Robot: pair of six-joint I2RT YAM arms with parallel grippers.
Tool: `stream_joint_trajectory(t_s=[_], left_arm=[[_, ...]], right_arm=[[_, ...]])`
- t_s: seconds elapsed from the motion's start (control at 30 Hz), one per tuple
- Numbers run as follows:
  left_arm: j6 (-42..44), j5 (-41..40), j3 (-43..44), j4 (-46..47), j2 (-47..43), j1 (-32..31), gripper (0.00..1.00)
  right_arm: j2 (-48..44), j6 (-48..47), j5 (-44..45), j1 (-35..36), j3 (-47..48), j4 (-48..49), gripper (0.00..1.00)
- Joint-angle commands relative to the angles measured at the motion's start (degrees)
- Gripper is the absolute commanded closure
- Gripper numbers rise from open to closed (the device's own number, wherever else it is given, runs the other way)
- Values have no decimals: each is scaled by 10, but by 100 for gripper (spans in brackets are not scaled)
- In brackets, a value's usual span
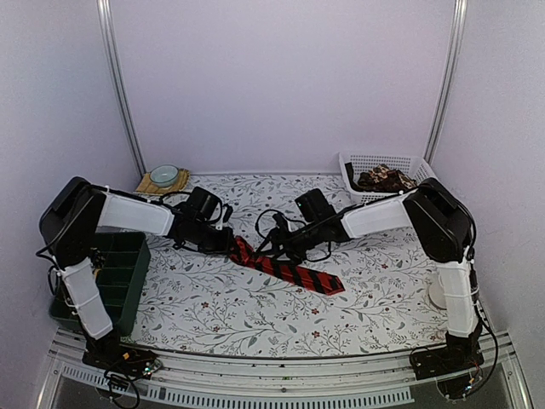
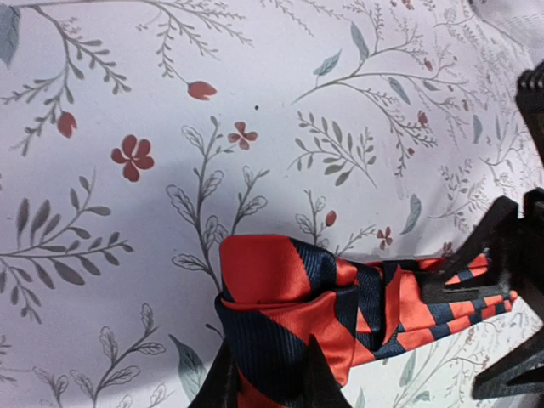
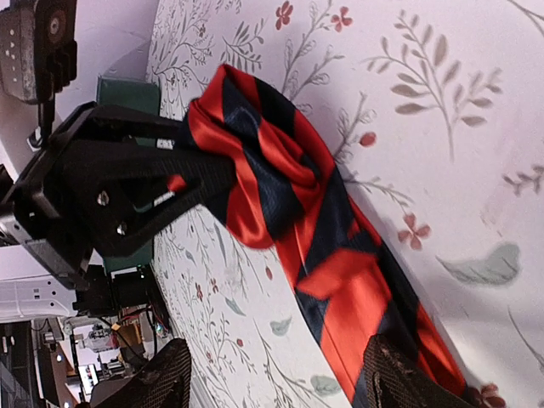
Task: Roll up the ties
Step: Roll the tie at the center of the board.
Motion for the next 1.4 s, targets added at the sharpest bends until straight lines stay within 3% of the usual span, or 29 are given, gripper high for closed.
stream_joint_trajectory(t_s=[0.0,0.33,0.73,0.87,1.37], left_arm=[[34,-156,32,-94,-3,-31,100],[55,-373,141,-237,66,-125,100],[54,-526,287,-371,178,-214,100],[61,-525,308,-378,193,-232,99],[72,-408,311,-307,168,-241,67]], right_arm=[[-134,-37,12,-12,-53,-34,30],[-186,-91,77,-21,-150,-60,30],[-177,-93,69,-26,-215,-4,30],[-173,-86,55,-32,-221,18,31],[-155,-67,30,-48,-237,55,30]])
